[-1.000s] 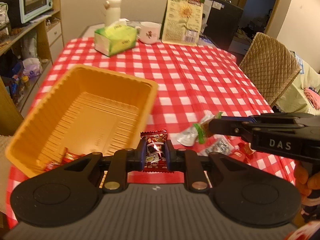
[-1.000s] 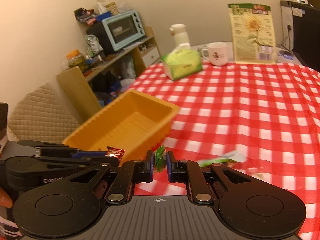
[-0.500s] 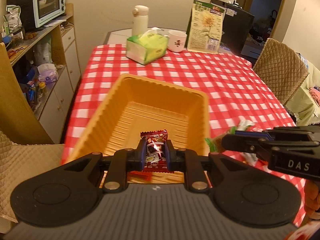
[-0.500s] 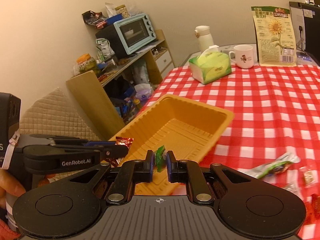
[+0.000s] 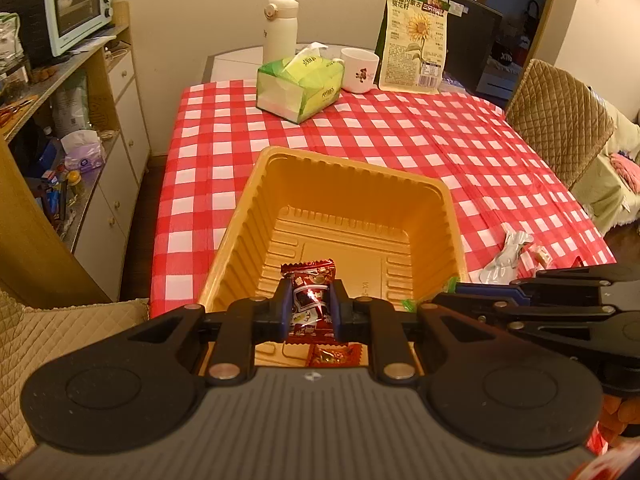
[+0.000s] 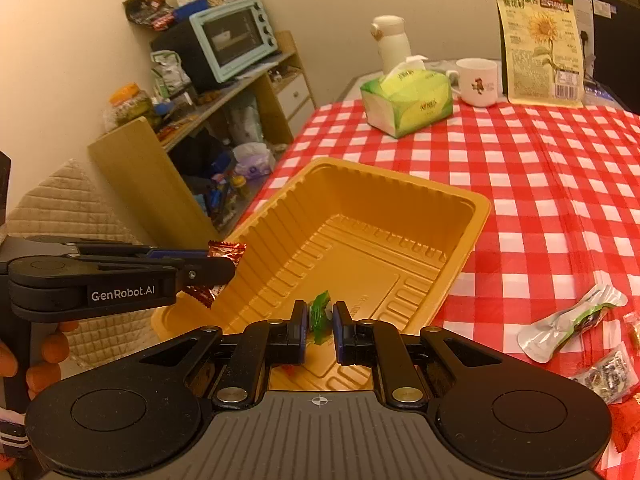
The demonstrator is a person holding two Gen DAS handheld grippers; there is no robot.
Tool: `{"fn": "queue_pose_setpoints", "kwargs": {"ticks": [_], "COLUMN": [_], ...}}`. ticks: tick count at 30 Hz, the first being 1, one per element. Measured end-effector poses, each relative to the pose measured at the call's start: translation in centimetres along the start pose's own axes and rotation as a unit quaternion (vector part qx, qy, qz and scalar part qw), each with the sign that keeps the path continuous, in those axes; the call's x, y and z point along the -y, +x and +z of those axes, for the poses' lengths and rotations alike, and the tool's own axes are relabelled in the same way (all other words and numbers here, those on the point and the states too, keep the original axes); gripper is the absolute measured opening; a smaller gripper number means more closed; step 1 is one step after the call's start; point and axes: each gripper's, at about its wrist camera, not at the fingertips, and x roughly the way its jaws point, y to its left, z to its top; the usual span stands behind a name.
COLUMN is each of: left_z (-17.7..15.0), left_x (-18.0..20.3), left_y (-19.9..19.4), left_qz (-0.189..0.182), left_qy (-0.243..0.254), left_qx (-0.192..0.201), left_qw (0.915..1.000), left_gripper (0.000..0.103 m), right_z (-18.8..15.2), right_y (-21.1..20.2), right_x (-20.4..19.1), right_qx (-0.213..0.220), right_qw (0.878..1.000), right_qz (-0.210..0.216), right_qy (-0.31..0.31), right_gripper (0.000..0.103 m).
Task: Organize snacks
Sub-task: 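Carry both held candies over the orange tray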
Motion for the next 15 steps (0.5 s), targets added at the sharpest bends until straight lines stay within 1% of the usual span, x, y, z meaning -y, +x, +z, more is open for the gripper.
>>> {"fn": "queue_pose_setpoints", "kwargs": {"ticks": [12, 15], "left_z": [1.0, 1.1], "left_x": [-0.5, -0.4], "left_y": [1.7, 2.0], "left_qz": [-0.014, -0.019], "left_qy": [0.015, 0.019], "left_qx": [-0.012, -0.014], "left_qw": [0.9997, 0.9996], "left_gripper": [0.018, 0.018], "right_z": [0.9, 1.1], "right_y": [2.3, 2.4], "right_x": [0.0, 0.0], "right_qx": [-0.009, -0.002], "right_qw": [1.000, 1.000], "right_qz": [-0.026, -0.030], "right_qy": [0.003, 0.000], "right_gripper": [0.014, 0.014]}}
